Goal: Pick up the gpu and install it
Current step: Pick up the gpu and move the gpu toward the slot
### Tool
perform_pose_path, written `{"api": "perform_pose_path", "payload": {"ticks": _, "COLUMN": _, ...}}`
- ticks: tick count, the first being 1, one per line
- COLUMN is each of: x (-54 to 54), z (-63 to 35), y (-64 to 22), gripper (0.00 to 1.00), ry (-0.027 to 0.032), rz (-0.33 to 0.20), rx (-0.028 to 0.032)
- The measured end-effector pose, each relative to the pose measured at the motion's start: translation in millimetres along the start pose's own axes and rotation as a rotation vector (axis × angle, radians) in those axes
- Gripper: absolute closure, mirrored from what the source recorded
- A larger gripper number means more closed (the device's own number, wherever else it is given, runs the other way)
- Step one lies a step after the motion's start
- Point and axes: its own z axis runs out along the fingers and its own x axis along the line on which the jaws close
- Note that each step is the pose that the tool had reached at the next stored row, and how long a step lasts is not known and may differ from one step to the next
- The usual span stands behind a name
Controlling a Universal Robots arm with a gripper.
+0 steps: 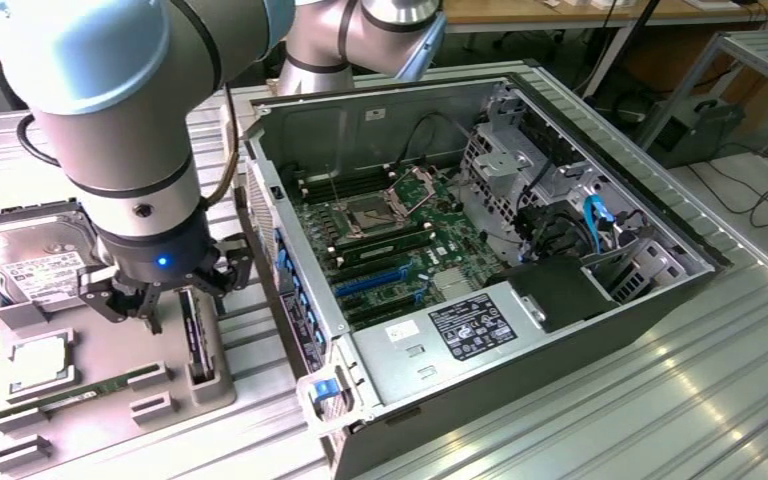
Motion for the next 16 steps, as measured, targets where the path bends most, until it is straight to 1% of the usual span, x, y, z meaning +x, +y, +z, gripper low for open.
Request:
{"api": "perform_pose_path", "payload": {"ticks": 5, "x": 0.0, "z": 11.1, "y": 0.3, "gripper": 0.34, "ry": -0.0001, "rz": 0.000, "rx": 0.0000}}
{"api": "perform_pose_path", "payload": {"ticks": 8, "x": 0.1, "z": 16.1, "y": 0.3, "gripper": 0.34, "ry": 0.0000, "rz": 0.000, "rx": 0.0006}}
{"api": "perform_pose_path", "payload": {"ticks": 9, "x": 0.1, "z": 16.1, "y": 0.3, "gripper": 0.34, "ry": 0.0001, "rz": 0.000, "rx": 0.0018}}
{"api": "perform_pose_path", "payload": {"ticks": 14, "x": 0.2, "z": 16.1, "y": -0.1, "gripper": 0.34, "ry": 0.0001, "rz": 0.000, "rx": 0.0020}}
{"api": "perform_pose_path", "payload": {"ticks": 16, "x": 0.1, "z": 16.4, "y": -1.0, "gripper": 0.35, "ry": -0.0002, "rz": 0.002, "rx": 0.0018}}
